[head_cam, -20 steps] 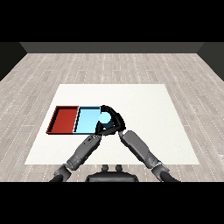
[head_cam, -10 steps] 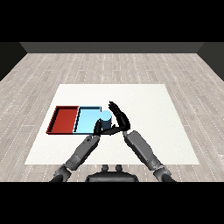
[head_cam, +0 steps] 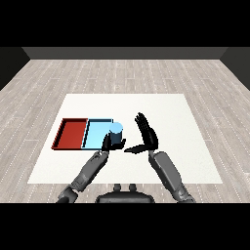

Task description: Pick the blue can and put it in the blue box

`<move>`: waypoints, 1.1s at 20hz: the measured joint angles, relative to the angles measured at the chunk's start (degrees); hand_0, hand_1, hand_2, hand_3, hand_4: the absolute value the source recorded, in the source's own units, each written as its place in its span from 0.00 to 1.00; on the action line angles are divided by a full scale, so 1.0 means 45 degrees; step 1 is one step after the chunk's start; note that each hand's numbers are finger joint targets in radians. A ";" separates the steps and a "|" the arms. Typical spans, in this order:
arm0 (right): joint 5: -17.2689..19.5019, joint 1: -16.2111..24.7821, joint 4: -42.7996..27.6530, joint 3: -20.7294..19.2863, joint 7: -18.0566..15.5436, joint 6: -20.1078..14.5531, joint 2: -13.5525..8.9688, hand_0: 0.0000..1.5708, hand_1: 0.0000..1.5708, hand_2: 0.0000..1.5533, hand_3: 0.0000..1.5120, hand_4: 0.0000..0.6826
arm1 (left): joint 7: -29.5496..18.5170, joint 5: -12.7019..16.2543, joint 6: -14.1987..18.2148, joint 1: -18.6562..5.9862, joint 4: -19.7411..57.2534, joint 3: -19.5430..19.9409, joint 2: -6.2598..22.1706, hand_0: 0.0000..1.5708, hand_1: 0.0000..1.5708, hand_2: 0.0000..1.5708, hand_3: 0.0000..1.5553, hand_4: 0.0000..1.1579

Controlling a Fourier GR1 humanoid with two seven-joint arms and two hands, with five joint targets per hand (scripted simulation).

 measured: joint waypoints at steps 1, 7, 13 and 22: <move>-0.0103 0.0217 -0.0441 -0.0225 0.0090 -0.0008 -0.0150 0.00 0.00 0.00 0.00 0.00 | 0.0019 -0.0021 -0.0072 -0.0223 0.0247 0.0165 -0.0008 1.00 1.00 1.00 0.96 0.98; -0.0944 0.1959 -0.2438 -0.1668 -0.0059 0.0496 -0.1043 0.00 0.00 0.00 0.00 0.00 | 0.0496 -0.0348 -0.0079 -0.0587 0.0550 0.0773 0.0320 1.00 1.00 1.00 0.97 0.98; -0.1215 0.3117 -0.2993 -0.2749 -0.0352 0.0884 -0.1585 0.00 0.00 0.00 0.00 0.00 | 0.1442 -0.0447 -0.0295 -0.0812 0.0959 0.1722 0.1559 1.00 1.00 1.00 0.96 0.97; -0.1186 0.3496 -0.2669 -0.3473 -0.0556 0.1043 -0.1674 0.00 0.00 0.00 0.00 0.00 | 0.2299 -0.0353 -0.0962 -0.2424 0.4894 0.3481 0.2979 1.00 1.00 1.00 0.96 0.91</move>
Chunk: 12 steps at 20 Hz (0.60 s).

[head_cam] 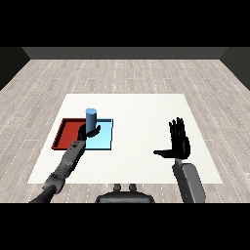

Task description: Pick the blue can and put it in the blue box

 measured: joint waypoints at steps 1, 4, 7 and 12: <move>0.0093 -0.0080 0.0077 0.0019 0.0053 -0.0078 0.0062 0.00 0.00 0.00 0.00 0.00 | 0.0049 -0.0072 -0.0111 -0.0190 0.0484 0.0092 0.0102 1.00 1.00 1.00 0.96 0.91; 0.0156 -0.0323 0.0532 -0.0063 0.0077 -0.0159 0.0203 0.00 0.00 0.00 0.00 0.00 | 0.0719 -0.0389 0.0018 -0.1113 0.2034 0.0207 0.0289 1.00 1.00 0.98 0.90 0.86; 0.0096 -0.0637 0.1204 -0.0168 -0.0045 -0.0106 0.0422 0.00 0.00 0.00 0.00 0.00 | 0.1036 -0.0718 0.0314 -0.1645 0.3428 0.0217 0.0075 1.00 1.00 0.96 0.89 0.85; -0.0044 -0.1161 0.2239 -0.0592 -0.0169 0.0153 0.0404 0.00 0.00 0.00 0.00 0.00 | 0.1751 -0.1419 0.0458 -0.2267 0.5098 -0.0110 -0.0244 0.92 0.92 0.86 0.64 0.74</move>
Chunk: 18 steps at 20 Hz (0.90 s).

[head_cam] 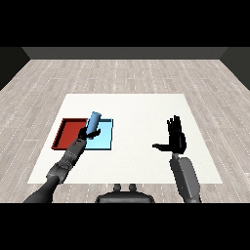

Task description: Pick the blue can and put it in the blue box

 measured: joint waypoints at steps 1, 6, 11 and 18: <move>0.0000 -0.0020 0.0149 -0.0024 -0.0077 0.0050 0.0044 0.00 0.00 0.00 0.00 0.00 | -0.0039 -0.0097 0.0040 -0.0023 0.0159 -0.0037 -0.0086 0.94 0.94 0.90 0.57 0.75; -0.0095 0.0105 0.0371 -0.0136 -0.0250 0.0340 0.0078 0.00 0.00 0.00 0.00 0.00 | 0.0532 -0.0361 -0.0260 -0.0290 0.0851 -0.0122 -0.0485 1.00 1.00 0.94 0.00 0.60; 0.0053 0.0252 0.0134 -0.0093 -0.0341 0.0283 0.0166 0.00 0.00 0.00 0.00 0.00 | 0.0661 -0.0581 -0.0628 -0.0338 0.1002 -0.0198 -0.0522 0.00 0.00 0.00 0.00 0.51; -0.0169 0.0512 -0.0119 -0.0168 -0.0374 0.0530 0.0346 0.00 0.00 0.00 0.00 0.00 | 0.0611 -0.0636 0.0414 -0.0268 0.0921 -0.0018 -0.0695 0.00 0.00 0.00 0.00 0.00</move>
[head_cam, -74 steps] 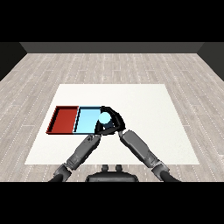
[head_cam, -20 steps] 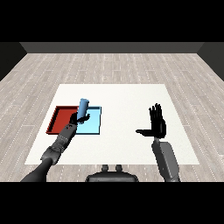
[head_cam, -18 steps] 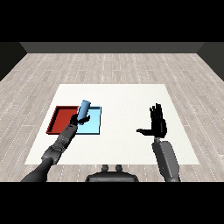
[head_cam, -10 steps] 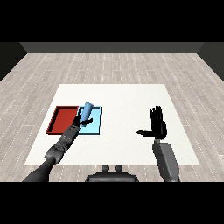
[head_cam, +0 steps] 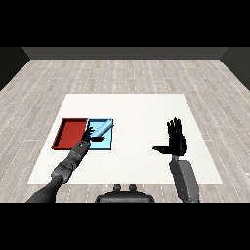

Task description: Pick the blue can and put it in the blue box

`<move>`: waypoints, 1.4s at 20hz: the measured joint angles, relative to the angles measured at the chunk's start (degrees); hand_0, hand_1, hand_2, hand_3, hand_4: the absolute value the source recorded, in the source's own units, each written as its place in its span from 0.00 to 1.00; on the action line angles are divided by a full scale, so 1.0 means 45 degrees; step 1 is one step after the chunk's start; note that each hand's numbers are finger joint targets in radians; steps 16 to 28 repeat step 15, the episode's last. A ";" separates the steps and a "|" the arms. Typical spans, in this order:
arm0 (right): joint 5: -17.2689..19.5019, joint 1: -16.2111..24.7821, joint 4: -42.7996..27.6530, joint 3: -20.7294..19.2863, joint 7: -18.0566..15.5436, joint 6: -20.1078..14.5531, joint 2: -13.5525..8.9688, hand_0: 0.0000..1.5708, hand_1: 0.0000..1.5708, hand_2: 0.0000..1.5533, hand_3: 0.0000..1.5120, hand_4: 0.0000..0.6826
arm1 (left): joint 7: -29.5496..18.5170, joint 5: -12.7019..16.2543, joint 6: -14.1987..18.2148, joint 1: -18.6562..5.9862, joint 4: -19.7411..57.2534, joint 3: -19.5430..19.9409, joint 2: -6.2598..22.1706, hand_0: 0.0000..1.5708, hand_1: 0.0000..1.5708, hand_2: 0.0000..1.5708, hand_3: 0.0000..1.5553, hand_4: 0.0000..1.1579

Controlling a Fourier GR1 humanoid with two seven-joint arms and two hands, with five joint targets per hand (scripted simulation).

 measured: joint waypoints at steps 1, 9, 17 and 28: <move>0.0082 0.0023 -0.0008 0.0050 -0.0059 -0.0024 0.0048 0.00 0.00 0.00 0.00 0.00 | -0.0266 0.0119 0.0428 0.0110 -0.0118 0.0152 -0.0062 0.00 0.00 0.00 0.00 0.00; -0.0153 0.0114 -0.0360 -0.0012 0.0074 0.0198 0.0026 0.00 0.00 0.00 0.00 0.00 | -0.4487 0.1437 0.2215 0.0962 -0.3006 0.1660 -0.0105 0.00 0.00 0.00 0.00 0.00; -0.0022 -0.0014 -0.0105 -0.0094 0.0306 0.0282 -0.0265 0.00 0.00 0.00 0.00 0.00 | -0.7527 0.1955 0.0375 0.2425 -0.6243 0.1631 -0.0520 0.00 0.00 0.00 0.00 0.00; -0.0022 -0.0014 -0.0105 -0.0094 0.0306 0.0282 -0.0265 0.00 0.00 0.00 0.00 0.00 | -0.7527 0.1955 0.0375 0.2425 -0.6243 0.1631 -0.0520 0.00 0.00 0.00 0.00 0.00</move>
